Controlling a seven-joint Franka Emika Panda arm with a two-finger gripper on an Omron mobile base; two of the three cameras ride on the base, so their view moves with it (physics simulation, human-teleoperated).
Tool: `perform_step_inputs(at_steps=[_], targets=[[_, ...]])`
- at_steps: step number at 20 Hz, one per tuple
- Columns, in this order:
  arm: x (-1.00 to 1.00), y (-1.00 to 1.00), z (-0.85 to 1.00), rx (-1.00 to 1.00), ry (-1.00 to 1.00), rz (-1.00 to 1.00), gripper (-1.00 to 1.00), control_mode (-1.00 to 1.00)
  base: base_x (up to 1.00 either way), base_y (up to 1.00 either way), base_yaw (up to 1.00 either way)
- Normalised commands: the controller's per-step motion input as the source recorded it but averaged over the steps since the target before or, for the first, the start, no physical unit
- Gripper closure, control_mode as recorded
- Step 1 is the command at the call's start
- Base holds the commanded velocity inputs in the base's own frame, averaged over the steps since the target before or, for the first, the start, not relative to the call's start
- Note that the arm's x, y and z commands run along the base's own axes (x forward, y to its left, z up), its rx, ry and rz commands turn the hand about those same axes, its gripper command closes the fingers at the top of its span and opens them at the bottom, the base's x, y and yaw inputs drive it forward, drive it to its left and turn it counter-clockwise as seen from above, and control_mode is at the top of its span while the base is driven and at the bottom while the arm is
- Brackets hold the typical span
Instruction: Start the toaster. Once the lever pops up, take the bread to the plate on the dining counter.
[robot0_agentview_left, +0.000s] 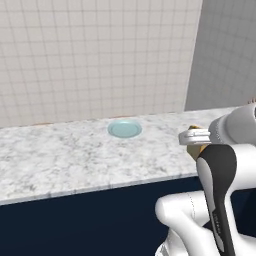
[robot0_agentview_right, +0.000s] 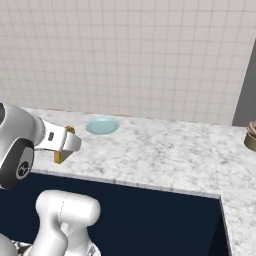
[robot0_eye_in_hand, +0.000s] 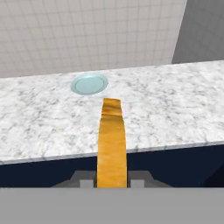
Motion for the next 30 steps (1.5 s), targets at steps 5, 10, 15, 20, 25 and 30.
perform_step_inputs(at_steps=[5, 10, 15, 20, 25, 30], targets=[[0.0, 0.0, 0.0, 0.0, 0.0, 0.0, 1.0, 1.0, 0.38, 0.4, 0.0], [0.0, 0.0, 0.0, 0.0, 0.0, 0.0, 1.0, 1.0, 0.37, 0.4, 0.02], [0.0, 0.0, 0.0, 0.0, 0.0, 0.0, 1.0, 1.0, 0.5, 0.06, 0.02], [0.1, 0.0, -0.02, 0.0, 0.02, 0.01, 1.0, -1.0, 0.39, 0.0, 0.02], [0.87, 0.0, -0.03, 0.04, 0.06, 0.02, 1.0, -1.0, 0.0, 0.0, 0.0], [1.0, 0.0, -0.06, 0.07, 0.11, 0.01, 1.0, -1.0, 0.0, 0.0, 0.0]])
